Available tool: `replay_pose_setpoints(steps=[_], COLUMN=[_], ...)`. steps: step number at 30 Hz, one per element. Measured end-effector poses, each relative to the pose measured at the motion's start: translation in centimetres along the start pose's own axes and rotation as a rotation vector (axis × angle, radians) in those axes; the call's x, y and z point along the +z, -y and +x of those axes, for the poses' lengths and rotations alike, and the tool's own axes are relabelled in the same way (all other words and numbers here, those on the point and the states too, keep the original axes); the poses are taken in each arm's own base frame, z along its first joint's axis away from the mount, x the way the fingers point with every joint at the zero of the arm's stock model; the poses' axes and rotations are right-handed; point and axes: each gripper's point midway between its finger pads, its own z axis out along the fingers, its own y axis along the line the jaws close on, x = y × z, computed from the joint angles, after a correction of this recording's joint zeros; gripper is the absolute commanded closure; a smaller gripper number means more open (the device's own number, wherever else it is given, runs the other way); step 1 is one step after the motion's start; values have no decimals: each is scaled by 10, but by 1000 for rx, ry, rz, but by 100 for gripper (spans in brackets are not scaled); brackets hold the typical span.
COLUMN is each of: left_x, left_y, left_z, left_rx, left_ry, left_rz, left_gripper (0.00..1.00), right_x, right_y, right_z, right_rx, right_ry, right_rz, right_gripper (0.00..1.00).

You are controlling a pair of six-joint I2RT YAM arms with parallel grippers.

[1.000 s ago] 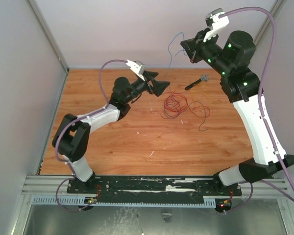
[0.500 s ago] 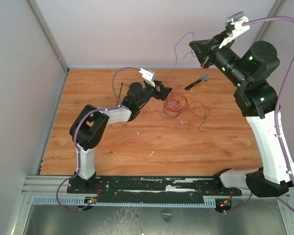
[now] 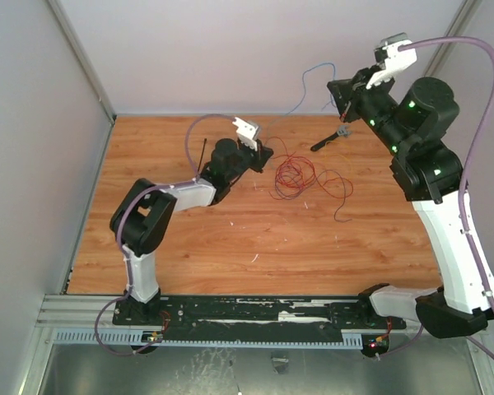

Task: Zip-tie the wires
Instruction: Untie the cable at the center of the board, then place the cable at the center of the board.

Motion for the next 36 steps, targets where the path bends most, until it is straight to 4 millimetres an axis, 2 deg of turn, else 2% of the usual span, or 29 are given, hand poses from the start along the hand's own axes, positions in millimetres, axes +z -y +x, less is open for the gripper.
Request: replay_pose_setpoints(steps=[2,5,9,11,13,15,17,20,22,24,27,30,36], left_x=[-11,-33,-64,-86,-112,-139,-171,-212,-231,-246,-266,-282,-286], left_y=[-7,-16,-21,-23,-28,-35,-41,-43,-42,-42,-42,-40,-40], left_z=[-6,-31,-64,-63,-53,-38,-19,1,8,12,24,40,51], left_rx=[16,49,79,83,85,88,89,77,66,59,53,39,33], left_ry=[-43,-103,-183,-250,-338,-431,-537,-666,-725,-766,-821,-878,-910], left_rz=[-30,-94,-177,-220,-276,-338,-404,-464,-490,-514,-537,-544,-549], left_gripper=[100,100,100,100,100,100,100,100,100,100,100,100,100], right_x=[1,2,-11,-25,-44,-64,-81,-95,-104,-116,-135,-147,-137], right_y=[11,31,58,70,80,89,99,111,117,120,118,108,91], right_z=[21,62,144,185,224,249,260,260,262,276,310,338,366], right_rx=[1,-6,-28,-46,-65,-90,-118,-161,-182,-201,-221,-211,-165], right_ry=[-56,-161,-381,-501,-626,-723,-784,-815,-828,-868,-967,-1046,-1092], right_rz=[55,152,292,355,418,482,546,630,668,690,688,642,572], right_gripper=[100,100,100,100,100,100,100,100,100,100,100,100,100])
